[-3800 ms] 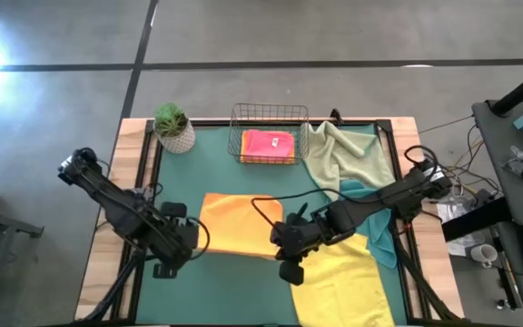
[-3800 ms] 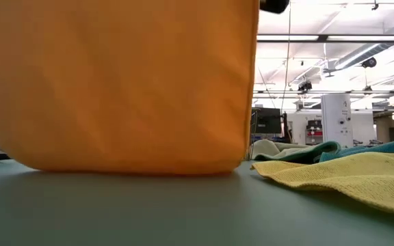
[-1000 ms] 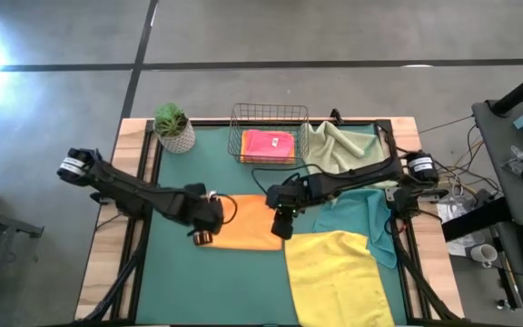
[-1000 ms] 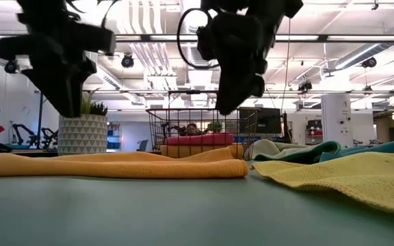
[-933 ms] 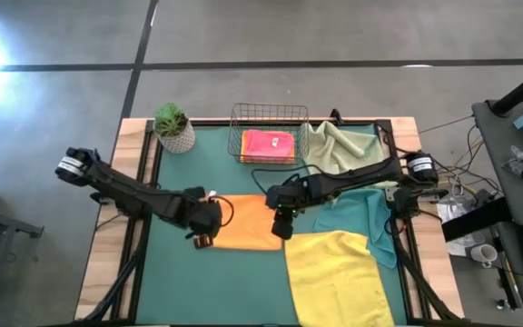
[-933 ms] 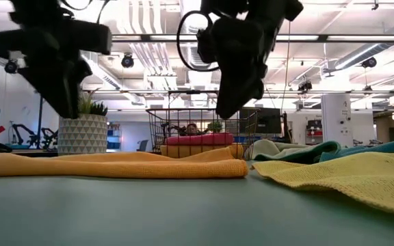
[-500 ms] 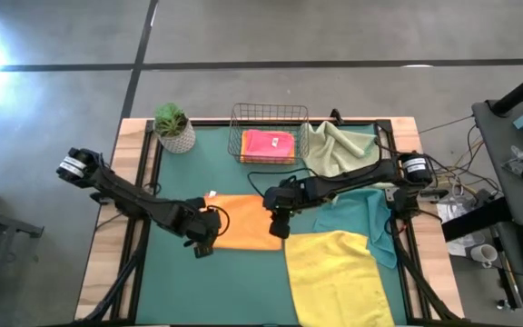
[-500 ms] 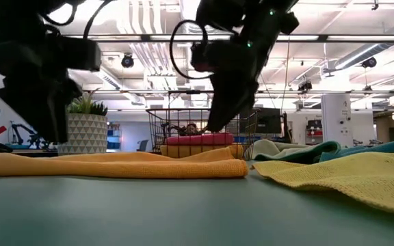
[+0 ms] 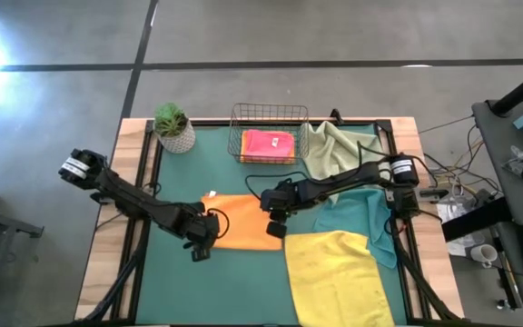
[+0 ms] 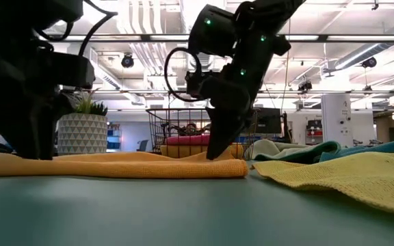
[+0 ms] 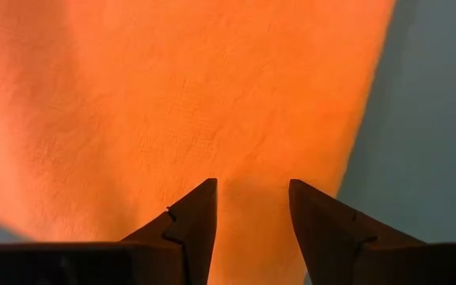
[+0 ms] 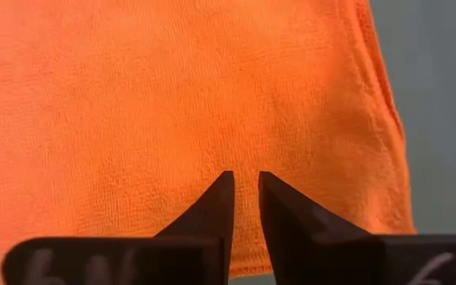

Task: Fold microfiber towels
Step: Fold the orange microfiber towel

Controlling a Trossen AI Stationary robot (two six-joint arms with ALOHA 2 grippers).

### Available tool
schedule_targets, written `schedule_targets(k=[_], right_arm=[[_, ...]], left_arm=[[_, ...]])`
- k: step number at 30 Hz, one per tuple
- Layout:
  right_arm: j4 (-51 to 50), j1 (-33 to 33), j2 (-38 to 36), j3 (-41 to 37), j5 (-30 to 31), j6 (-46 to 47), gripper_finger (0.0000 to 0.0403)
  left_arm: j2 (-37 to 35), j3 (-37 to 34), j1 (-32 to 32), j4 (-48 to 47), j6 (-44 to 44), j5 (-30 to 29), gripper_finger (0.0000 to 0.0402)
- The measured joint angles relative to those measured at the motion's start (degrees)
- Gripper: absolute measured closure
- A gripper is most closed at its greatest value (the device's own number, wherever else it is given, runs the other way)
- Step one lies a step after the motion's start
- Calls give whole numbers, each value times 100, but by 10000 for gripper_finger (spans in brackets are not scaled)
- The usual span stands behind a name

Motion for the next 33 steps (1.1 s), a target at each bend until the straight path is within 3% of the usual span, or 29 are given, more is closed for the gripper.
schedule_targets(k=[7,11,20,27,33], right_arm=[[-38,4,147,14,-28,177,389],[-23,68,182,19,-439,436,394],[7,415,197,19,-1006,968,394],[-63,524,-69,8,-1066,974,394],[-357,490,-652,8,-512,959,394]], left_arm=[[288,-73,31,-12,46,-50,259],[503,-88,49,-32,64,-220,259],[552,-99,362,-154,498,-1604,258],[368,35,650,-681,955,-1645,258],[9,466,647,-1126,913,-1343,258]])
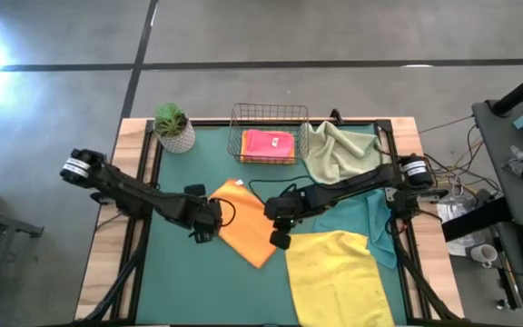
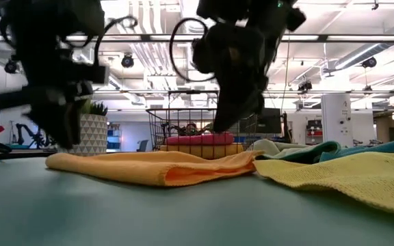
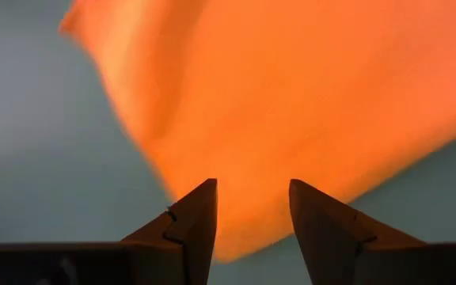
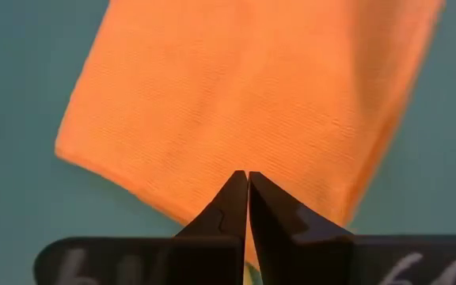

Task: Fold microfiber towels
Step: Fold the orange microfiber towel

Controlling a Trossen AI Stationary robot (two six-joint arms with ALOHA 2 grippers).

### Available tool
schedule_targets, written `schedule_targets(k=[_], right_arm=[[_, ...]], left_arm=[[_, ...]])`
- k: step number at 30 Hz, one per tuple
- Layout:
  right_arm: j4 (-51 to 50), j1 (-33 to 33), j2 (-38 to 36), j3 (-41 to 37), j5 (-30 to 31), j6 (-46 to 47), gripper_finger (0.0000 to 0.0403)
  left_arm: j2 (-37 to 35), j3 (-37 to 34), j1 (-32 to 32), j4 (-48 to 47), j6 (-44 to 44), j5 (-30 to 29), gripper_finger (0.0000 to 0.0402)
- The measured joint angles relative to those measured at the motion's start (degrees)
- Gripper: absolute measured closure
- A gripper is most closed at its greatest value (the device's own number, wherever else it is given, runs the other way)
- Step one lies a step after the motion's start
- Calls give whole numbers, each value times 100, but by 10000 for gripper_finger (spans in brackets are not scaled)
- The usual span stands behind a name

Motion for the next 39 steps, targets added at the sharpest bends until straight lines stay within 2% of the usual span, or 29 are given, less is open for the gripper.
schedule_targets(k=[3,9,14,18,29,39], right_arm=[[-196,-5,-342,0,312,-24,394],[-566,-14,-925,0,695,-218,394],[-696,-12,-1220,0,807,-455,394],[-908,-25,-1370,0,814,-657,394],[-1261,-40,-1428,-2,814,-927,394],[-1370,-38,-1424,-11,807,-984,394]], left_arm=[[-118,226,-12,568,-96,224,258],[-53,334,-26,2522,-161,321,259],[243,358,-59,3362,-358,613,259],[599,429,-215,3666,-460,849,259],[1831,1145,-556,3693,-599,879,259],[2260,1459,-599,3278,-877,961,259]])
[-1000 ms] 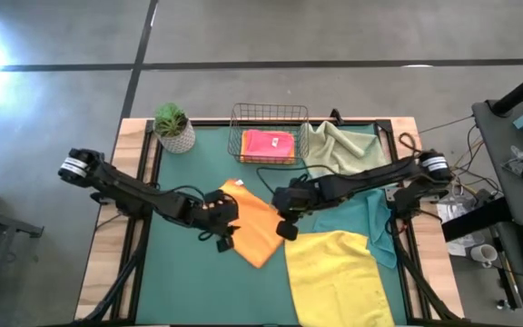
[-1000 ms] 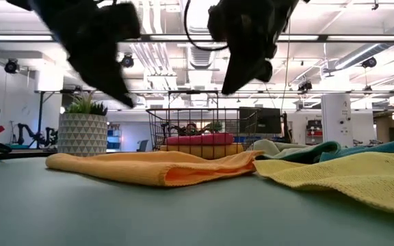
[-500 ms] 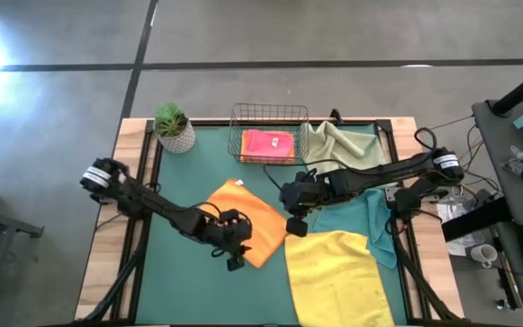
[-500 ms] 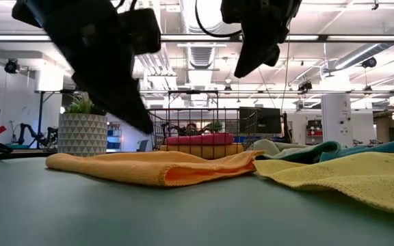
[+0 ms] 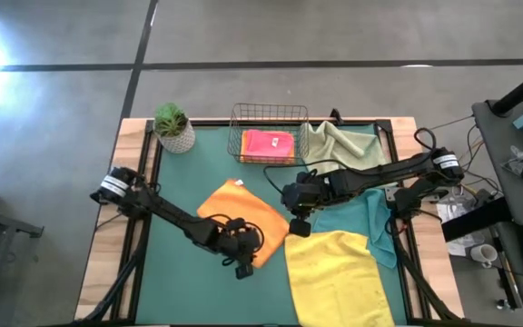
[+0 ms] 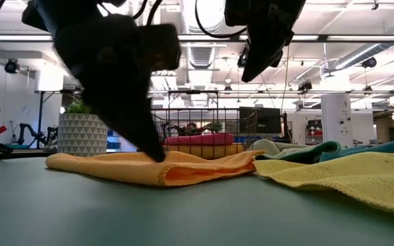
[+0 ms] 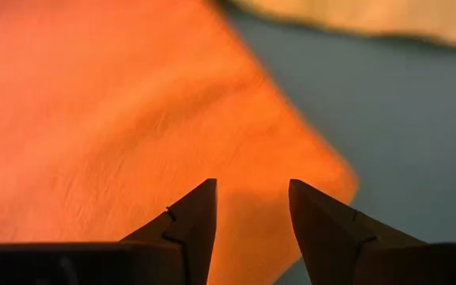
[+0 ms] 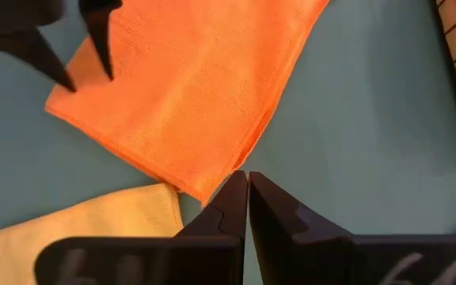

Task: Fold microfiber towels
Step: Fold the orange microfiber towel

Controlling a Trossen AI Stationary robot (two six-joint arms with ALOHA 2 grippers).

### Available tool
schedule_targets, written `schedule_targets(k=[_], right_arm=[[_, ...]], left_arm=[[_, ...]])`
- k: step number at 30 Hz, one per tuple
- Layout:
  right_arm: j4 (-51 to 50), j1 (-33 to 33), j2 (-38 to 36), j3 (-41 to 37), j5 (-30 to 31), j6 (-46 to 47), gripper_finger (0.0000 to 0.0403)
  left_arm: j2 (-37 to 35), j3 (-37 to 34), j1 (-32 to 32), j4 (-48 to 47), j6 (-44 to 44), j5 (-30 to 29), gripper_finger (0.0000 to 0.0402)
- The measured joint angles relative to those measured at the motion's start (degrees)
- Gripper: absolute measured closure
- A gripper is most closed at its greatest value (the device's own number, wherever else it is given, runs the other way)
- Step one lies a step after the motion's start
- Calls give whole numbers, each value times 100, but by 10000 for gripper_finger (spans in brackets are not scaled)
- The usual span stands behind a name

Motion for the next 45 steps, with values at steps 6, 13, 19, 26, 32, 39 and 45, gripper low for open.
schedule_targets(k=[6,13,19,26,32,39,45], right_arm=[[6,0,0,0,0,-35,394],[10,0,2,-2,0,-36,394],[12,0,7,-2,0,-17,394],[16,0,9,-4,0,-15,394],[30,0,11,-7,0,-89,394],[49,2,11,-7,-49,-632,390],[69,2,11,-7,-574,-1150,352]], left_arm=[[-12,-91,-66,-379,-194,202,259],[-179,-49,-157,-1534,-141,519,259],[-625,-95,-210,-3251,137,577,259],[-1174,-86,-226,-4400,404,568,259],[-1673,-14,-441,-4357,-169,545,259],[-1800,31,-1119,-4262,-774,497,259],[-1604,559,-1505,-4285,-1086,465,259]])
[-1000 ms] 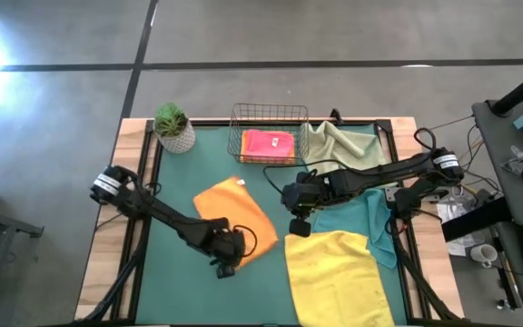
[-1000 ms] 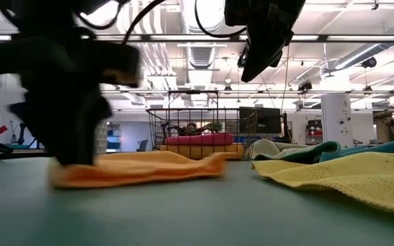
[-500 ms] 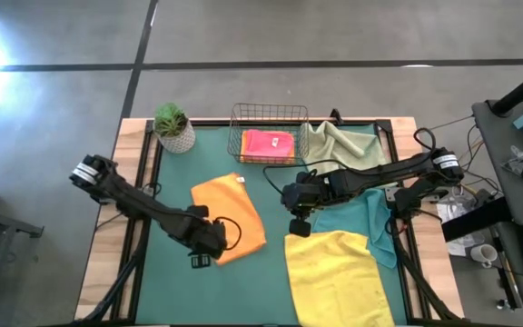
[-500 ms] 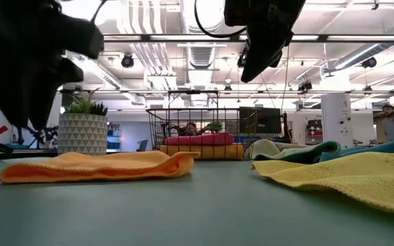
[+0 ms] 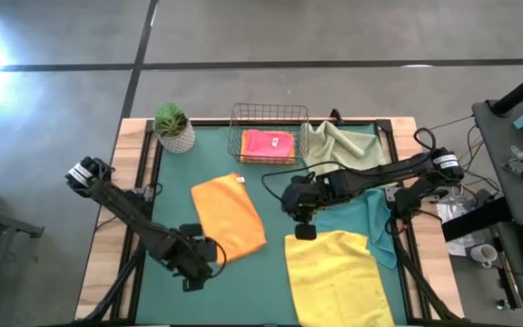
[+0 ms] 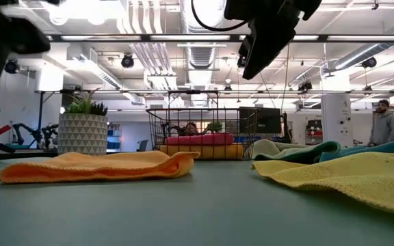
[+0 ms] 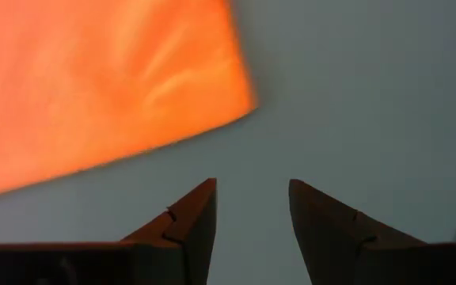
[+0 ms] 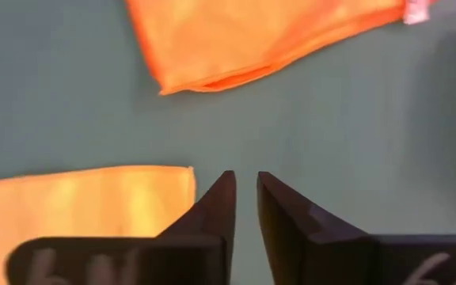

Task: Fold microfiber towels
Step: Fold the orange microfiber towel

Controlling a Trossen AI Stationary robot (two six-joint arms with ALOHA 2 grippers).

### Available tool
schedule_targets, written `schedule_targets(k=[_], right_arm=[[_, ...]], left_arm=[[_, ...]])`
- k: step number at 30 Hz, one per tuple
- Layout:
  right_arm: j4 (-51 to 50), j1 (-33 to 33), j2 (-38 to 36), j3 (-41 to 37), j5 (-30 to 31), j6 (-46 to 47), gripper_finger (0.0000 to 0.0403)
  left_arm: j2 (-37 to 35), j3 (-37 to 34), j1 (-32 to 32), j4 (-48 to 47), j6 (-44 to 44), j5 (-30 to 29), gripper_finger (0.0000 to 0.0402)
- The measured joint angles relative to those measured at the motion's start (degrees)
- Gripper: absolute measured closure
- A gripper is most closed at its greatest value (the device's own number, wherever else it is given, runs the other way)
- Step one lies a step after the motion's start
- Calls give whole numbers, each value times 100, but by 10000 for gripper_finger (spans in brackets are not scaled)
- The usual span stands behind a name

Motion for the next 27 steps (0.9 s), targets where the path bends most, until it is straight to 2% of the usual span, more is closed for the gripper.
schedule_targets(k=[9,17,21,27], right_arm=[[190,78,0,0,-229,-1111,281],[915,325,6,0,-345,-2266,262],[1180,363,184,0,-367,-2458,261],[1428,457,655,21,-379,-2573,263]], left_arm=[[736,1181,-312,-422,280,-569,259],[1379,1221,-344,-392,299,-705,259],[1598,1215,-344,-292,296,-1025,259],[1747,1165,-349,-183,296,-1138,259]])
